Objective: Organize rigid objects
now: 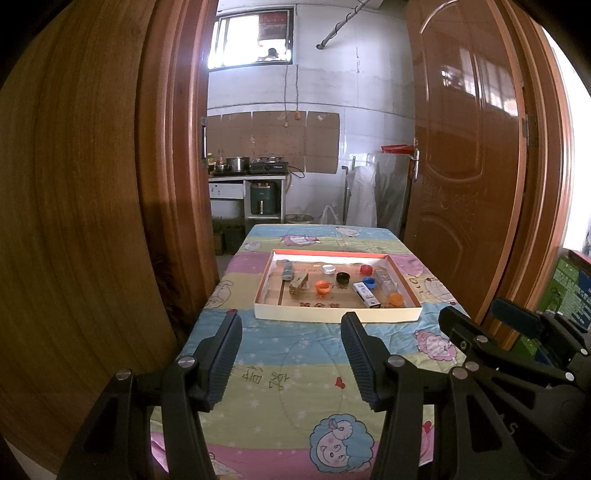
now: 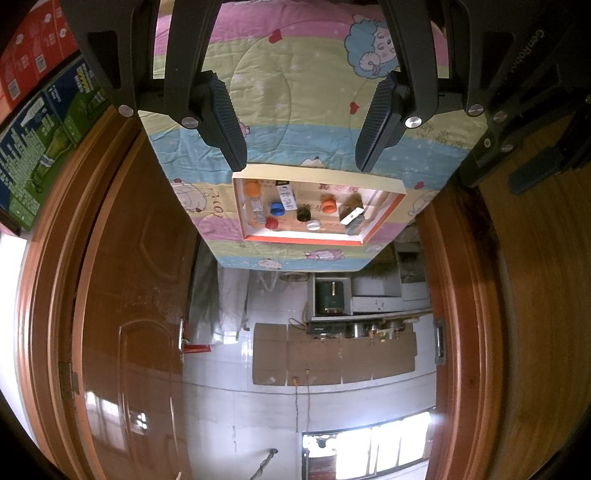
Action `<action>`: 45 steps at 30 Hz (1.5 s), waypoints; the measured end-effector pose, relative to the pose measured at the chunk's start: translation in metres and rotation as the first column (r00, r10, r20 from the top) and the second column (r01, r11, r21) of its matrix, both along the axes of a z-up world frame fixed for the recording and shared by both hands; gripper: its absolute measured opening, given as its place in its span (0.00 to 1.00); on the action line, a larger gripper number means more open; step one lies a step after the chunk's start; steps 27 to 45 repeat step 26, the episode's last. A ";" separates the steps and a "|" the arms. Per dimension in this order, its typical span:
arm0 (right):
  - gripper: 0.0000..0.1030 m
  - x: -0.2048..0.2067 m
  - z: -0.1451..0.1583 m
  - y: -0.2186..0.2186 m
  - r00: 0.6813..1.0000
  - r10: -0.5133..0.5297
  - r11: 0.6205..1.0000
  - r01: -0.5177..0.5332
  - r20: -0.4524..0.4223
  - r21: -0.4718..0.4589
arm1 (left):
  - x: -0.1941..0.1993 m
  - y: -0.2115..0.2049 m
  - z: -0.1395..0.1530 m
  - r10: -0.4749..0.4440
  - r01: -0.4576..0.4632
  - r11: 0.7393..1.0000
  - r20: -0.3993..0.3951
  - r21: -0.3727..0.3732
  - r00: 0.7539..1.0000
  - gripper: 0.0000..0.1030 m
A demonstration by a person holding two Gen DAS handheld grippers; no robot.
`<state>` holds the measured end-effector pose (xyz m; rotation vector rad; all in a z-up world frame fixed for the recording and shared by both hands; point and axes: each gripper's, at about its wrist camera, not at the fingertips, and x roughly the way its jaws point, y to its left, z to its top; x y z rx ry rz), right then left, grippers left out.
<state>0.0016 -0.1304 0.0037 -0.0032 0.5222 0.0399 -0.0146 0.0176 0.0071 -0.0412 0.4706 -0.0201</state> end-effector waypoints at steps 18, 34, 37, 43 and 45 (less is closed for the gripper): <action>0.61 0.000 -0.003 0.003 1.000 0.002 1.000 -0.002 -0.003 -0.001 | -0.003 0.009 0.000 0.009 -0.009 1.000 0.002 -0.007 1.000 0.54; 0.61 0.000 -0.003 0.003 1.000 0.002 1.000 -0.002 -0.003 0.000 | -0.004 0.011 0.001 0.019 -0.019 1.000 0.005 0.002 1.000 0.54; 0.61 0.000 -0.003 0.003 1.000 0.002 1.000 -0.002 -0.003 0.000 | -0.004 0.011 0.001 0.019 -0.019 1.000 0.005 0.002 1.000 0.54; 0.61 0.000 -0.003 0.003 1.000 0.002 1.000 -0.002 -0.003 0.000 | -0.004 0.011 0.001 0.019 -0.019 1.000 0.005 0.002 1.000 0.54; 0.61 0.000 -0.003 0.003 1.000 0.002 1.000 -0.002 -0.003 0.000 | -0.004 0.011 0.001 0.019 -0.019 1.000 0.005 0.002 1.000 0.54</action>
